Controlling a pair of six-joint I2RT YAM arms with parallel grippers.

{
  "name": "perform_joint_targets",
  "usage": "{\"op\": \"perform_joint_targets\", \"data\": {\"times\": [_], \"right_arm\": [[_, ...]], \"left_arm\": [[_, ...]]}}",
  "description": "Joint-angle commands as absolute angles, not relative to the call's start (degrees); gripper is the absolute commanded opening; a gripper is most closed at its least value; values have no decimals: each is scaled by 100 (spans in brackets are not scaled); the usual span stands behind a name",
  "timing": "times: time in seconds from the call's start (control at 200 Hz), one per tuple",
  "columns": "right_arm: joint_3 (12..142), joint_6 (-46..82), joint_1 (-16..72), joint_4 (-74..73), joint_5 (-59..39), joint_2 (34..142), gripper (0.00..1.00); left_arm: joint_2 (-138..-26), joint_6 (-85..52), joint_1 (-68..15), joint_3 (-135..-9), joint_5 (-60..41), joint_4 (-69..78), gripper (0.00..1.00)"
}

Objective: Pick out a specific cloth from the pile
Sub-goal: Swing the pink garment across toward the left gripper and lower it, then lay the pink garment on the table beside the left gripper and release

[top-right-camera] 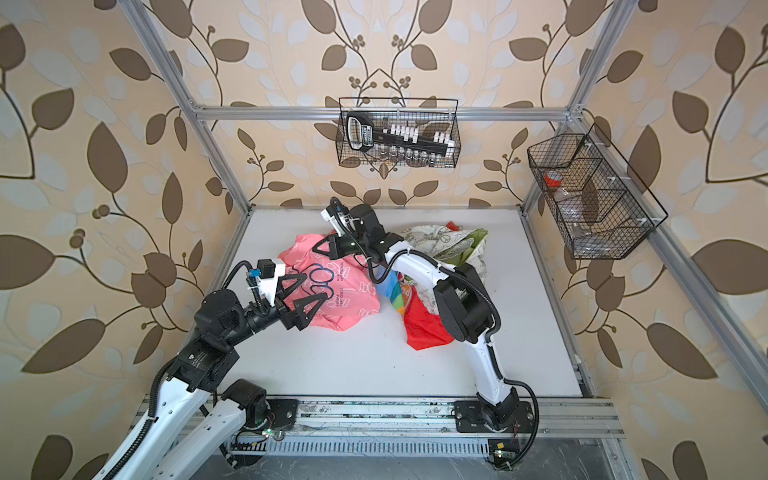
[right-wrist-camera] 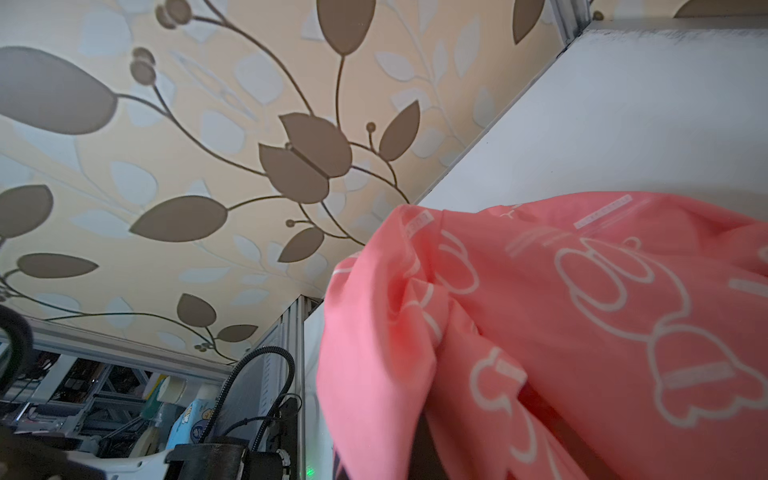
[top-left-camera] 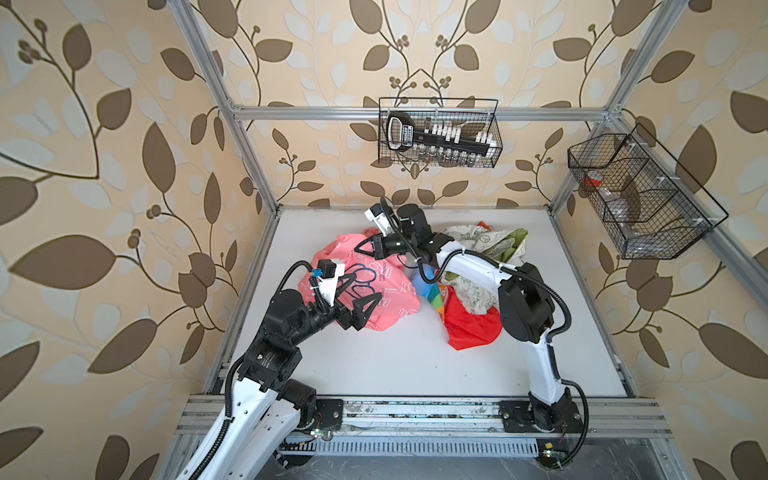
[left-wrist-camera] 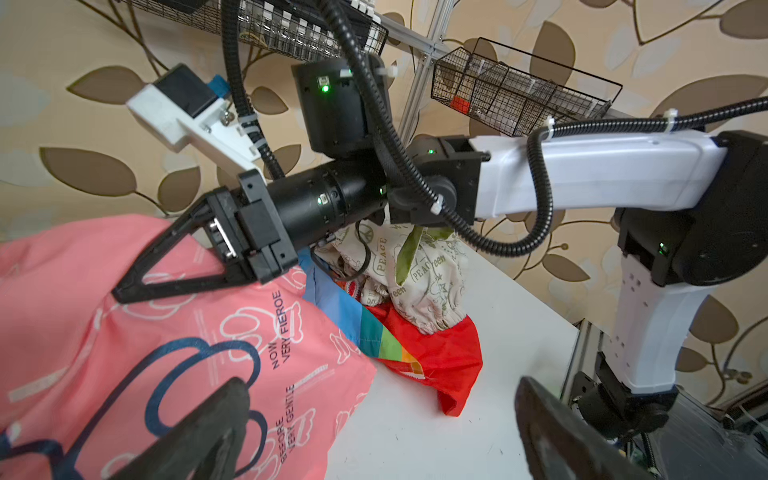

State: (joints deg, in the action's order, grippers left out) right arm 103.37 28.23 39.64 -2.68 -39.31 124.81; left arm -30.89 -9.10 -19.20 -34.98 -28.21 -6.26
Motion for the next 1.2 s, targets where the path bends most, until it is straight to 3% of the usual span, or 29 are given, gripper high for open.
{"op": "perform_joint_targets", "data": {"times": [0.0, 0.515, 1.199], "right_arm": [[10455, 2810, 4278, -573, -4069, 13000, 0], [10800, 3280, 4696, -529, -3549, 14533, 0], [13703, 5813, 4844, -1681, -2060, 16645, 0]], "left_arm": [[-3023, -817, -1986, -3481, -2657, -598, 99], [-3024, -809, -1993, -3422, -2479, -556, 99], [-2689, -896, -1995, -3375, -1577, -706, 99]]}}
